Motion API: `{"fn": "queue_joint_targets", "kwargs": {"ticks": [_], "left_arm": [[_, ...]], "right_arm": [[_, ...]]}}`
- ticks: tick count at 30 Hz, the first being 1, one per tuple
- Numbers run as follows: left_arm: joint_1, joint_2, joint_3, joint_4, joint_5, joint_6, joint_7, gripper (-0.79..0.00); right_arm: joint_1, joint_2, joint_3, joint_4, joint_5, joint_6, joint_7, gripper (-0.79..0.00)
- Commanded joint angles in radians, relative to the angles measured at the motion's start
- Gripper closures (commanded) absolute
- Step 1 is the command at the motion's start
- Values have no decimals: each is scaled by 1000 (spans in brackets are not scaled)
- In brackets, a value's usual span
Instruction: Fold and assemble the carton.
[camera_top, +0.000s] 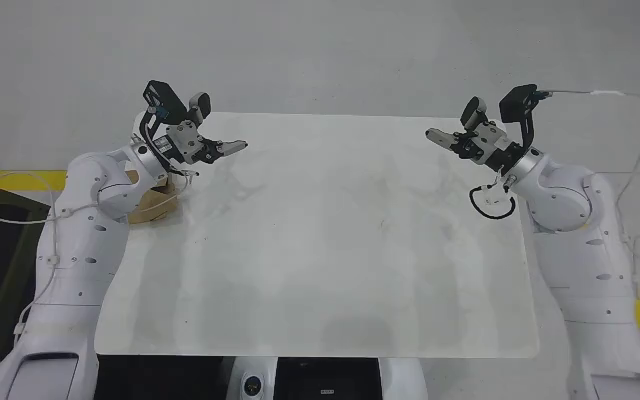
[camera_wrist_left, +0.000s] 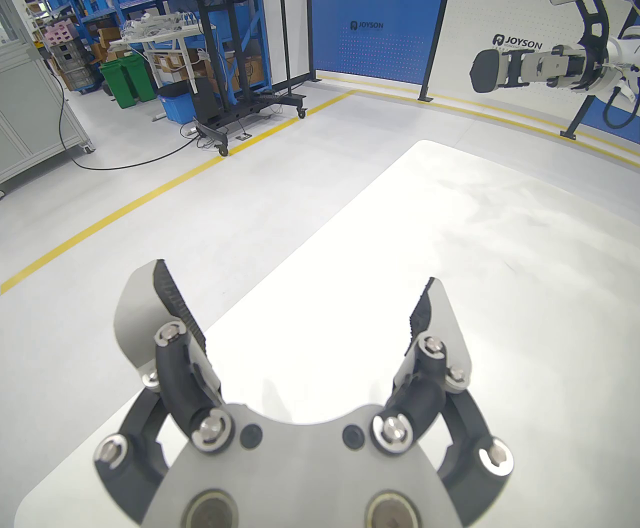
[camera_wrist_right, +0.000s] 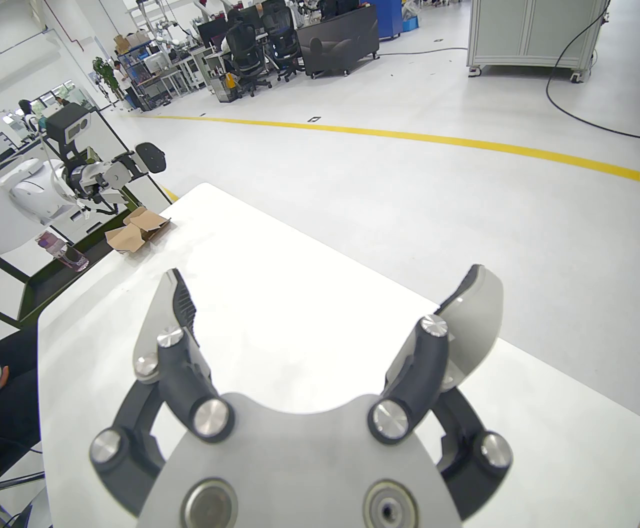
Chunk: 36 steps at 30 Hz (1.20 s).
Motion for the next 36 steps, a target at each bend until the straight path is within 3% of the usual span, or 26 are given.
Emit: {"fn": "queue_joint_targets", "kwargs": {"ticks": [1, 20, 23, 27, 31, 36], "left_arm": [[0, 0, 0, 0, 0, 0, 0, -784], [11, -1, 0, 5, -25, 15, -4, -785], [15, 1, -12, 3, -79, 48, -77, -785], [22, 1, -40, 43, -338, 77, -180, -785], [9, 10, -79, 58, -650, 134, -389, -785], [14, 25, -135, 78, -942, 183, -571, -785]], "right_arm": [[0, 0, 0, 0, 0, 0, 0, -785], [0, 0, 0, 0, 0, 0, 0, -785], [0, 0, 0, 0, 0, 0, 0, -785], [0, 0, 0, 0, 0, 0, 0, -785], [0, 0, 0, 0, 0, 0, 0, -785], [0, 0, 0, 0, 0, 0, 0, -785]]}}
